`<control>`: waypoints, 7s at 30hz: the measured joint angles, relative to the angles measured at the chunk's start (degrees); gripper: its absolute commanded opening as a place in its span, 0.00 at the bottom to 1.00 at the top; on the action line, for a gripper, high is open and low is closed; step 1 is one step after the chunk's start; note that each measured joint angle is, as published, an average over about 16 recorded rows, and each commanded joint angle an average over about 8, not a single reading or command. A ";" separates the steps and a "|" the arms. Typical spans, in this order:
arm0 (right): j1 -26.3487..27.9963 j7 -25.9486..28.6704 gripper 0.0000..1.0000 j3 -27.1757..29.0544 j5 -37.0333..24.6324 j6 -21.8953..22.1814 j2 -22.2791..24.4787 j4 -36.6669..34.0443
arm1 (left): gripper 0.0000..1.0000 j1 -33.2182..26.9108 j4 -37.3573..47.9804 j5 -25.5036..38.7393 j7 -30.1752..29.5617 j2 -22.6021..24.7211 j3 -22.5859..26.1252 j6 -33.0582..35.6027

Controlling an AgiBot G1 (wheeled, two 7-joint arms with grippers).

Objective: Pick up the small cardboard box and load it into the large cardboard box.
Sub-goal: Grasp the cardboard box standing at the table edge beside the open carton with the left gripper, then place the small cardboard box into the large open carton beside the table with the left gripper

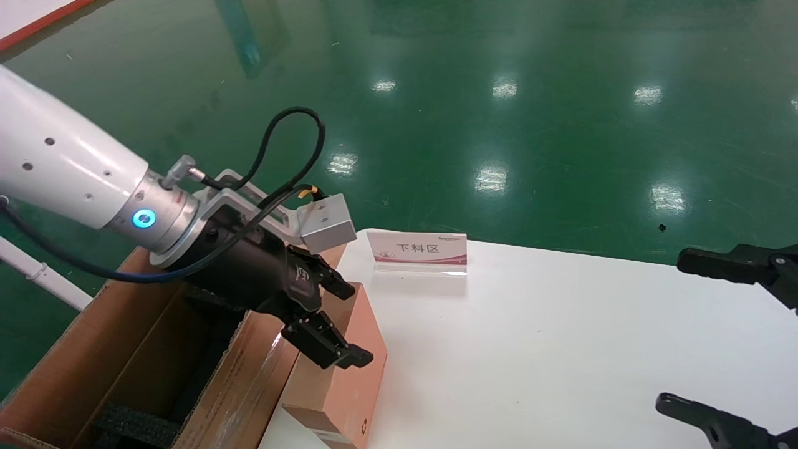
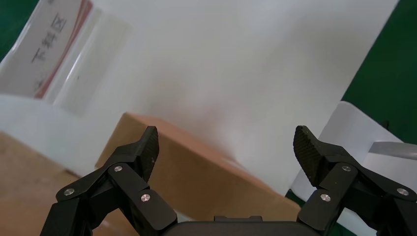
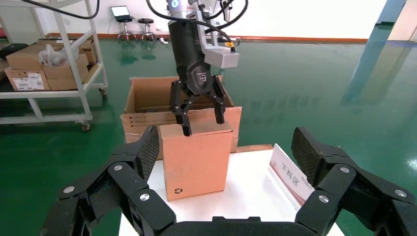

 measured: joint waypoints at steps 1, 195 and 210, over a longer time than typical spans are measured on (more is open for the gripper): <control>0.00 0.00 1.00 0.00 0.00 0.00 0.00 0.00 | 1.00 -1.12 -0.01 0.20 -0.92 0.38 1.41 0.02; 0.13 -0.29 1.00 -0.53 0.37 0.22 0.21 -0.07 | 0.00 -64.53 -0.85 11.92 -27.02 -21.87 71.67 4.19; 0.14 -0.31 1.00 -0.58 0.40 0.24 0.23 -0.07 | 0.00 -63.52 -1.02 13.36 -25.97 -22.24 71.97 4.29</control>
